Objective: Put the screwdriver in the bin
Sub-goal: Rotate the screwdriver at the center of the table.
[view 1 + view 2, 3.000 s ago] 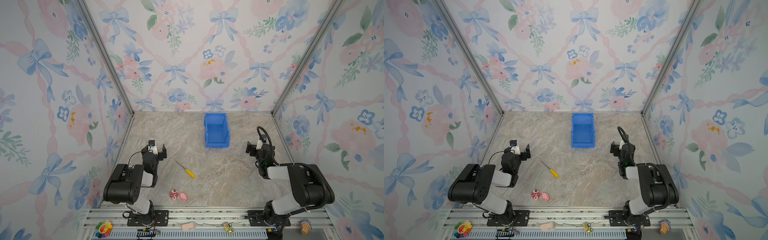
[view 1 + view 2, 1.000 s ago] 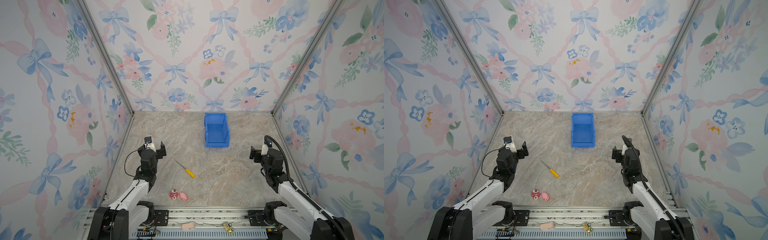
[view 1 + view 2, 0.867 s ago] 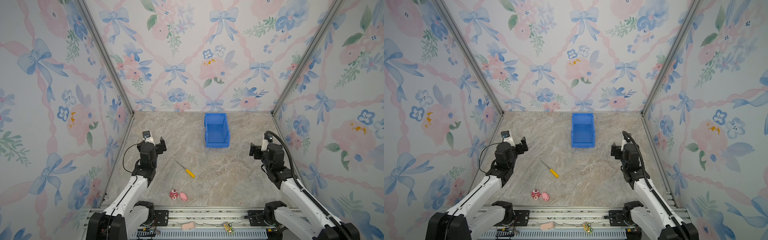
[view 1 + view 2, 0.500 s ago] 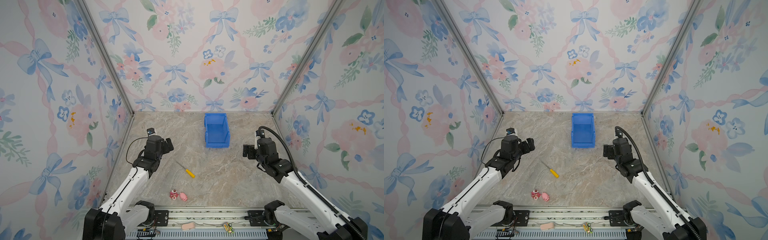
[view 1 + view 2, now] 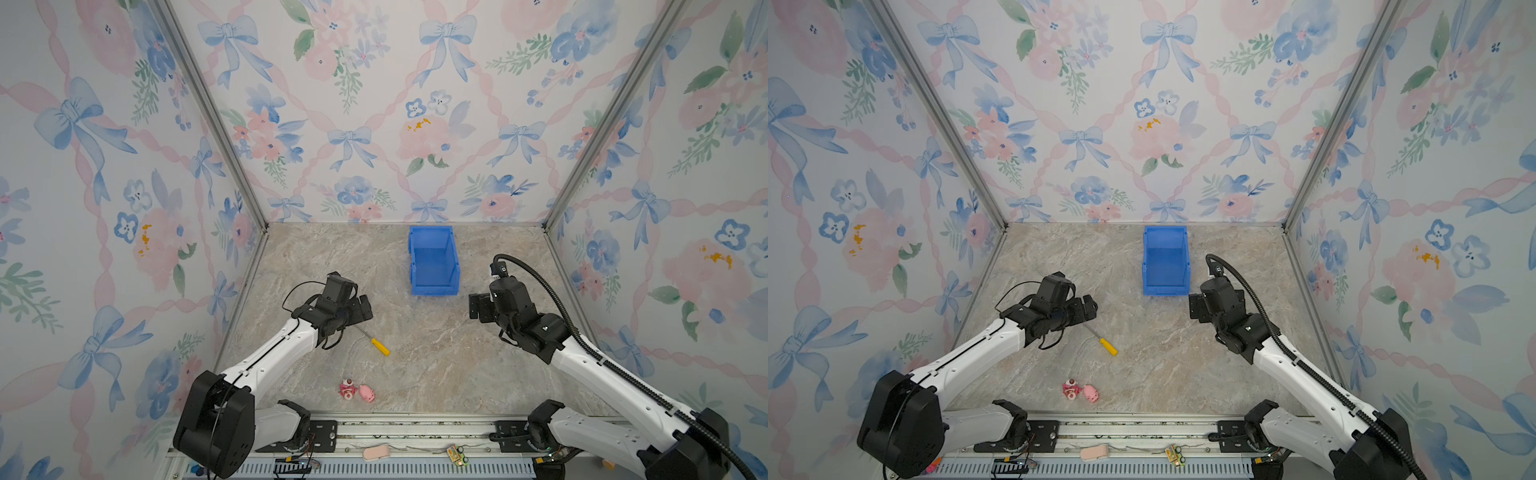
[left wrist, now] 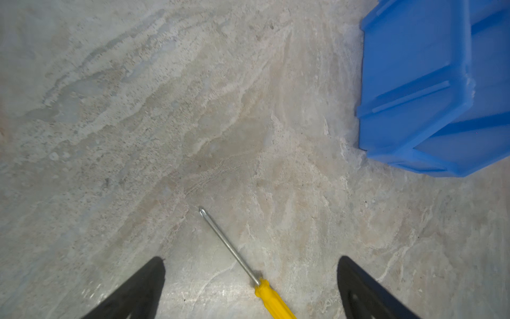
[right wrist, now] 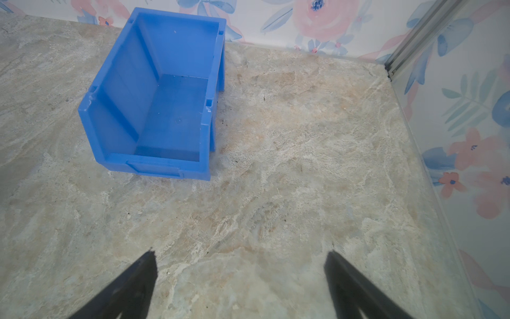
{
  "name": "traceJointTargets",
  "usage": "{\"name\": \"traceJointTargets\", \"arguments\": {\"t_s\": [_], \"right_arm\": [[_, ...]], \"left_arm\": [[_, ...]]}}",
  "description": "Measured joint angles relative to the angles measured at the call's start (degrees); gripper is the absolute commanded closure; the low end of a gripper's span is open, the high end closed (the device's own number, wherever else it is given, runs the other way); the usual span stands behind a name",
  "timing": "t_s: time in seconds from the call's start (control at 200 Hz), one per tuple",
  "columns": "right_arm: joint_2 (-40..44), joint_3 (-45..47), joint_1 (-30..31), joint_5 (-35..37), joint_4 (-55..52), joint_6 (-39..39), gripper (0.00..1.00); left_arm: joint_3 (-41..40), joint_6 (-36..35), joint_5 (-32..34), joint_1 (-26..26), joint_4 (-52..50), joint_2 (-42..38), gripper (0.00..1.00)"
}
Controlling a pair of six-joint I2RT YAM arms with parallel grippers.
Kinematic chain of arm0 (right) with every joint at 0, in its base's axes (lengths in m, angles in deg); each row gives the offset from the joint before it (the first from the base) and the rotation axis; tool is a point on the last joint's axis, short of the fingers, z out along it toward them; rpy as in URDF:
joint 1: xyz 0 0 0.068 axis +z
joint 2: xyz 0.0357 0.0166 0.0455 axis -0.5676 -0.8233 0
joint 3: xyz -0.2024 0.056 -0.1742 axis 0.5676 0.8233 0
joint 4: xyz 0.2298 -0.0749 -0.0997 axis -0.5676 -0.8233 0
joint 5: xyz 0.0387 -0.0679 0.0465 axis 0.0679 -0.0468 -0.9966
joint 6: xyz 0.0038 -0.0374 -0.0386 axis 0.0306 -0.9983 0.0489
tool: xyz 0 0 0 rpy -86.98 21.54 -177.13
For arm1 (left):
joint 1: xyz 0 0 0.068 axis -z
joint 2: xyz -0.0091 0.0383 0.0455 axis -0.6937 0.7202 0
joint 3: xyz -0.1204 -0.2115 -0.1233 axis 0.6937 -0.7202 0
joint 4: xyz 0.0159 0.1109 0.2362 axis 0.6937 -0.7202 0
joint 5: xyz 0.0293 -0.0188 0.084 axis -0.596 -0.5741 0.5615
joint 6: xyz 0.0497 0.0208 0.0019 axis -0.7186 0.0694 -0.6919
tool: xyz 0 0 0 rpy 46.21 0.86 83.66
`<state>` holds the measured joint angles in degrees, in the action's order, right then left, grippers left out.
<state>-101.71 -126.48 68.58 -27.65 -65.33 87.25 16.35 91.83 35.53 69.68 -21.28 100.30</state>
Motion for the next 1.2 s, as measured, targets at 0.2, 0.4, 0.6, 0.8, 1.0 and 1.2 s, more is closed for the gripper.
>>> {"name": "traceJointTargets", "arguments": {"t_s": [0.2, 0.4, 0.6, 0.8, 1.0, 1.2], "right_arm": [[-1.1, -0.3, 0.2, 0.3, 0.2, 0.1, 0.03], [-2.9, -0.3, 0.3, 0.3, 0.6, 0.6, 0.03], [-3.0, -0.3, 0.3, 0.3, 0.6, 0.7, 0.03], [-1.7, -0.2, 0.3, 0.9, 0.6, 0.7, 0.03], [0.3, -0.2, 0.3, 1.8, 0.1, 0.7, 0.03], [1.6, 0.0, 0.3, 2.6, -0.7, 0.6, 0.03]], "left_arm": [[0.0, 1.7, 0.3, 4.3, -2.6, 3.6, 0.06], [0.0, 3.3, 1.6, 7.9, -4.2, 6.1, 0.16], [0.3, 4.8, 2.4, 10.9, -4.5, 9.5, 0.23], [2.6, 5.3, 3.1, 14.2, -4.7, 14.5, 0.28], [4.8, 5.7, 4.1, 16.0, -4.7, 18.5, 0.34], [5.6, 6.1, 5.9, 17.5, -4.7, 19.9, 0.45]]}}
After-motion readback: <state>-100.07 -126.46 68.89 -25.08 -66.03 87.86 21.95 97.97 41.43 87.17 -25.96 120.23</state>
